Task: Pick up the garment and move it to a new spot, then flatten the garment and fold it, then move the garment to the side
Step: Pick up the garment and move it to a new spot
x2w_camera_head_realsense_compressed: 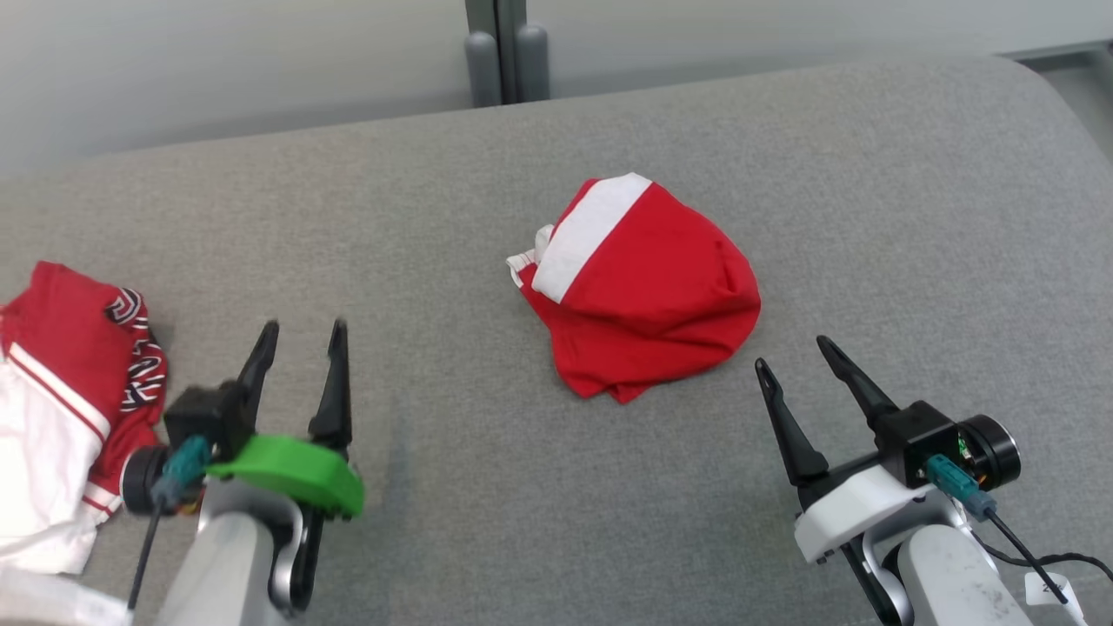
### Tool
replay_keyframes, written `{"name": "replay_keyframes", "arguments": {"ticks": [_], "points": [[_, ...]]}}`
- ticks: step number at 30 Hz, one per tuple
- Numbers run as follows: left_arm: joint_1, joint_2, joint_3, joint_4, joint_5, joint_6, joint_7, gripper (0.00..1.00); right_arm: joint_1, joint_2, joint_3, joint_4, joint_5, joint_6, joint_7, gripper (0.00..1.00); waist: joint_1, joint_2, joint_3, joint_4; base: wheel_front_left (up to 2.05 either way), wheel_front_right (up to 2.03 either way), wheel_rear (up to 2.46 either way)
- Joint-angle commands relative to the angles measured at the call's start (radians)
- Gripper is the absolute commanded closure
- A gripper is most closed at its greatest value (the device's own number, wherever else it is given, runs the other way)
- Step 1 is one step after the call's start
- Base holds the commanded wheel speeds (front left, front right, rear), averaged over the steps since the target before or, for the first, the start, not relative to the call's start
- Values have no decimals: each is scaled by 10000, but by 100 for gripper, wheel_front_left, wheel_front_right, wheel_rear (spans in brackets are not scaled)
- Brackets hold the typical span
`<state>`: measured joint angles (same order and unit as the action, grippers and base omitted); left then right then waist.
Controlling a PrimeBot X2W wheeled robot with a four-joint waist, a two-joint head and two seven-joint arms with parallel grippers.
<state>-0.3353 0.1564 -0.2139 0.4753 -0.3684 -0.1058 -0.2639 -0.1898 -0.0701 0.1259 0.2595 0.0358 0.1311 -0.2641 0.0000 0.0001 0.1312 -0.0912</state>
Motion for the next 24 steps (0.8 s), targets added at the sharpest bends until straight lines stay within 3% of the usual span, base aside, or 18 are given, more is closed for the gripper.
{"name": "replay_keyframes", "arguments": {"ticks": [1, 16, 24], "points": [[456, -73, 244, -143, 200, -64, -9, 0, 217, -34, -28, 23, 62, -7, -7, 0, 0, -1, -377, 256, 0, 0, 0], [3526, -816, 1822, -1899, 1526, -251, -8, 0, 908, -41, -308, 110, 111, -7, -6, 0, 0, -1, -962, 519, 0, 0, 0], [3395, -1002, 1582, -2053, 1473, -263, -9, 0, 801, -46, -321, 141, 49, -7, -6, 0, 0, -1, -753, 657, 0, 0, 0]]}}
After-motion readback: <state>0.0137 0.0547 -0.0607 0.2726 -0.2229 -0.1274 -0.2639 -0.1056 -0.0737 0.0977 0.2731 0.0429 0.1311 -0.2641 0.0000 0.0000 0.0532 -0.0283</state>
